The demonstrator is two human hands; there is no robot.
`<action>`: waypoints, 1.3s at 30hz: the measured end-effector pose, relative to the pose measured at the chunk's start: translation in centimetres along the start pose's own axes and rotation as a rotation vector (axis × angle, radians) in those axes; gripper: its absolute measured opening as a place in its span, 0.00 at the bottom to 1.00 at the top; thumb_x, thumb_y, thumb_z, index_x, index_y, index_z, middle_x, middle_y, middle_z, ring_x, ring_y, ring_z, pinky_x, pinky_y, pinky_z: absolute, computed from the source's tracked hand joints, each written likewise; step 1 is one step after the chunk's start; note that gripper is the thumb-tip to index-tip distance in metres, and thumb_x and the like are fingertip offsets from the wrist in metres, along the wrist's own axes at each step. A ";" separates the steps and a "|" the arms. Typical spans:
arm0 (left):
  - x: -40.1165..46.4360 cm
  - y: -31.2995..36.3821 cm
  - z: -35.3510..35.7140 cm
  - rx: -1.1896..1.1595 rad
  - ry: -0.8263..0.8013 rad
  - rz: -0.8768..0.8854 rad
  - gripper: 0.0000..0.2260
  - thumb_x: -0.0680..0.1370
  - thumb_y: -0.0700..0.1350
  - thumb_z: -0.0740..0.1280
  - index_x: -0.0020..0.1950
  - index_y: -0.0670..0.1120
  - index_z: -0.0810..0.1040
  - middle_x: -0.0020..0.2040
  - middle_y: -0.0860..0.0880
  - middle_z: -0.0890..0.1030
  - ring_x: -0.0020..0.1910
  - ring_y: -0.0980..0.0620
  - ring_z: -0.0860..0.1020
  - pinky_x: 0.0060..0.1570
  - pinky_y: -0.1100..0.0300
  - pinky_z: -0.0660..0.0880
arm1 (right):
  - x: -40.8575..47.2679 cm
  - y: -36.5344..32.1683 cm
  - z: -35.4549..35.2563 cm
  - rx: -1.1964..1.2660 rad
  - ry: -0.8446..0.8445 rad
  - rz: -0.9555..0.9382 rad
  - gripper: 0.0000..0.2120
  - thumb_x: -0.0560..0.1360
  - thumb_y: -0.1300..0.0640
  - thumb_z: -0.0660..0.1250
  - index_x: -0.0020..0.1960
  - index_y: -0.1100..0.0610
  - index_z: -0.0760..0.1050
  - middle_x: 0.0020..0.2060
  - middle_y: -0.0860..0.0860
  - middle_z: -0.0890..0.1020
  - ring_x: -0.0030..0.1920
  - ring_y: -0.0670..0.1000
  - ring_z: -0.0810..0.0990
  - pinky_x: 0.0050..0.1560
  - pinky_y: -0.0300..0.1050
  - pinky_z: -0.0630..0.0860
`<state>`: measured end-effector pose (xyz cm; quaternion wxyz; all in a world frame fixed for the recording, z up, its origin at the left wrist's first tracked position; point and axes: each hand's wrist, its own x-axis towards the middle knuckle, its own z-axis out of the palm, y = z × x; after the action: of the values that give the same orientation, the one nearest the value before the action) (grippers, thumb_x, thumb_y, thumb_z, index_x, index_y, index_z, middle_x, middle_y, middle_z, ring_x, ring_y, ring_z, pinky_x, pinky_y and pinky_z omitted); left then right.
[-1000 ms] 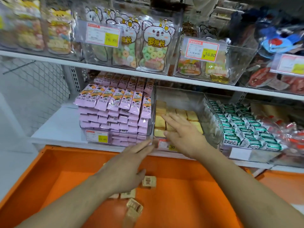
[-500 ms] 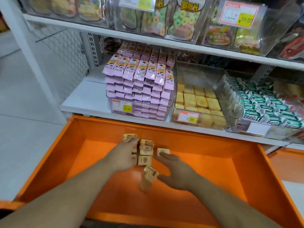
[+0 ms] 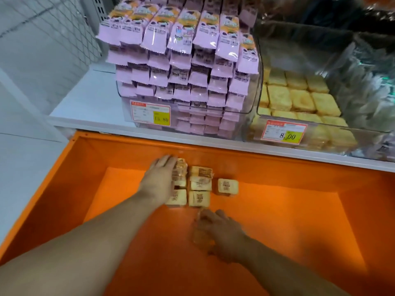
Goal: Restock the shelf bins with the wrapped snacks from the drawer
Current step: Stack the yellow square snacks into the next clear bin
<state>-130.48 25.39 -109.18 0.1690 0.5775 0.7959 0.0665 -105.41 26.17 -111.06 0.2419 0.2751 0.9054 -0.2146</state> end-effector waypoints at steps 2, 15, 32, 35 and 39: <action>0.2 0.0 0.0 0.024 0.046 -0.015 0.30 0.79 0.37 0.67 0.80 0.48 0.64 0.76 0.47 0.68 0.71 0.39 0.68 0.73 0.48 0.68 | 0.5 0.0 0.6 0.013 0.041 0.012 0.31 0.78 0.57 0.73 0.75 0.38 0.65 0.74 0.45 0.59 0.73 0.56 0.63 0.63 0.54 0.74; -5.0 5.2 -6.3 -0.191 -0.188 -0.071 0.17 0.79 0.43 0.70 0.60 0.48 0.63 0.46 0.48 0.79 0.40 0.52 0.79 0.30 0.59 0.72 | -5.0 0.5 -8.3 0.624 0.274 0.142 0.27 0.73 0.56 0.80 0.66 0.39 0.75 0.57 0.41 0.77 0.53 0.43 0.78 0.48 0.40 0.81; -15.8 16.5 -21.2 -0.727 -0.134 0.120 0.27 0.70 0.48 0.83 0.60 0.55 0.70 0.45 0.55 0.88 0.39 0.60 0.84 0.37 0.66 0.77 | -23.7 -1.2 -20.7 1.353 0.648 0.015 0.16 0.74 0.71 0.73 0.59 0.59 0.79 0.45 0.63 0.85 0.42 0.56 0.82 0.39 0.52 0.76; -15.4 16.8 -21.4 -0.839 -0.139 0.074 0.22 0.73 0.52 0.80 0.62 0.59 0.74 0.51 0.57 0.86 0.48 0.62 0.84 0.51 0.63 0.80 | -23.5 -0.8 -21.1 1.381 0.674 0.027 0.12 0.75 0.70 0.72 0.57 0.62 0.79 0.43 0.58 0.84 0.42 0.56 0.81 0.38 0.51 0.75; -14.2 17.2 -21.4 -1.136 -0.258 0.009 0.16 0.79 0.45 0.74 0.66 0.51 0.79 0.57 0.49 0.87 0.58 0.48 0.85 0.66 0.44 0.78 | -23.0 0.1 -21.7 1.403 0.665 -0.002 0.15 0.69 0.62 0.75 0.55 0.59 0.81 0.44 0.60 0.78 0.43 0.58 0.78 0.39 0.50 0.76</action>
<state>-118.52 19.54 -81.33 0.5477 0.4030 0.6058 0.4130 -95.47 28.52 -81.12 -0.2734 0.4128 0.5829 -0.6442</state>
